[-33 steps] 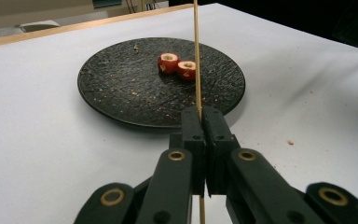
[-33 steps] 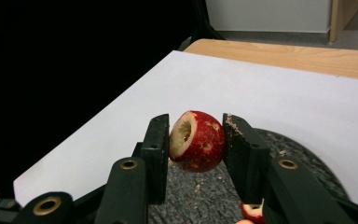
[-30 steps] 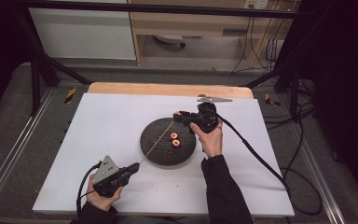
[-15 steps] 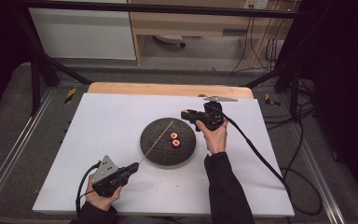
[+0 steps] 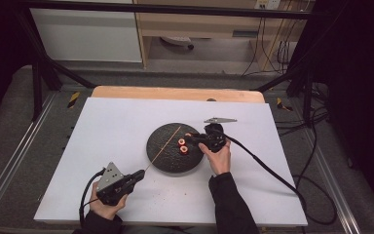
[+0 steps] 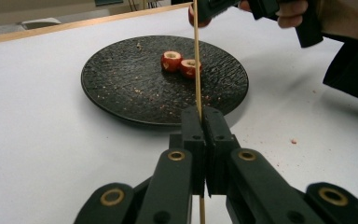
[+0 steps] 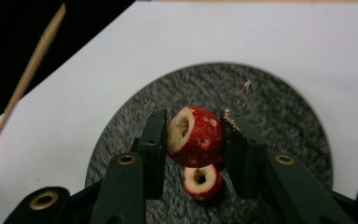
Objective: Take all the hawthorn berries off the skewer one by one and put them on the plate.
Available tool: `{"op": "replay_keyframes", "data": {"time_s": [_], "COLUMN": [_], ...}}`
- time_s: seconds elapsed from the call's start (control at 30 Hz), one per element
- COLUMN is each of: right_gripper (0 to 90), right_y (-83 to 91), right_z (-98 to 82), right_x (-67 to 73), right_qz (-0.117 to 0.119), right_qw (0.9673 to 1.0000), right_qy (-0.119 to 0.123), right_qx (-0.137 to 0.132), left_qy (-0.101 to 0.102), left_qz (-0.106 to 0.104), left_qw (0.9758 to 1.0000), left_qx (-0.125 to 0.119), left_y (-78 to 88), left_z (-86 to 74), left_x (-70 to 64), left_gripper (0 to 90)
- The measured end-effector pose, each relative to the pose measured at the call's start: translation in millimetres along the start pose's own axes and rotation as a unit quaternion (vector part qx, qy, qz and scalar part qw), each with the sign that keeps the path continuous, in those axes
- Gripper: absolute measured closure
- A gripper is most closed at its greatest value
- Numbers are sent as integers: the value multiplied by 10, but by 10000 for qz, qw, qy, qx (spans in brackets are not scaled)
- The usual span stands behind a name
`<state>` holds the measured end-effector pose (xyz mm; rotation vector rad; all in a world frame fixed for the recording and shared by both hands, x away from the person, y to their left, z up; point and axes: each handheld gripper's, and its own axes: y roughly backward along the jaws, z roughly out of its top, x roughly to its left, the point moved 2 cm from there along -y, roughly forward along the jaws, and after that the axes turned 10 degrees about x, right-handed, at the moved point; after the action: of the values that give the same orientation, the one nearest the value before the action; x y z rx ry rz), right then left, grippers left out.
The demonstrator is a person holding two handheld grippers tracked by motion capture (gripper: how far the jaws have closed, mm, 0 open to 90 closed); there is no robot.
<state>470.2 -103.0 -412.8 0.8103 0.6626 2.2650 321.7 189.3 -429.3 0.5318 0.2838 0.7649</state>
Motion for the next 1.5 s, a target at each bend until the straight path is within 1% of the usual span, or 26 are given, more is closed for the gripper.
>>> {"op": "replay_keyframes", "data": {"time_s": [0.13,0.33,0.57,0.63,0.7,0.77,0.83,0.93,1.0,1.03,1.2,1.27,1.37,1.43,1.5], "right_gripper": [632,631,629,626,614,588,577,549,518,486,318,248,170,134,78], "right_y": [-103,-226,-351,-359,-349,-324,-279,-188,-120,-78,81,149,225,278,324], "right_z": [-138,-317,-454,-467,-473,-470,-455,-420,-400,-392,-407,-441,-497,-550,-610], "right_x": [35,105,141,151,158,173,189,209,214,214,181,145,94,61,19], "right_qz": [94,203,145,170,142,143,174,144,88,43,-122,-163,-259,-305,-359], "right_qw": [9999,9992,9984,9983,9981,9982,9983,9984,9983,9981,9973,9971,9961,9955,9950], "right_qy": [9,88,198,220,269,288,317,386,456,529,688,720,832,874,902], "right_qx": [144,322,517,521,527,515,454,386,351,320,244,187,162,182,212], "left_qy": [3,-9,6,20,18,28,36,34,44,47,103,112,122,137,155], "left_qz": [2,1,16,17,25,29,30,36,39,44,63,65,68,75,70], "left_qw": [10000,10000,10000,10000,10000,10000,10000,10000,10000,9999,9998,9998,9997,9997,9996], "left_qx": [4,14,28,36,51,64,68,73,78,82,129,158,178,201,222], "left_y": [-3,-9,-11,-14,-16,-19,-21,-22,-23,-24,-28,-33,-35,-36,-35], "left_z": [-1,0,-3,-4,-5,-6,-6,-6,-5,-4,4,7,17,29,39], "left_x": [2,-3,7,8,11,13,13,14,15,15,24,29,24,27,32], "left_gripper": [883,883,883,883,883,883,883,883,883,883,883,883,882,882,882]}}
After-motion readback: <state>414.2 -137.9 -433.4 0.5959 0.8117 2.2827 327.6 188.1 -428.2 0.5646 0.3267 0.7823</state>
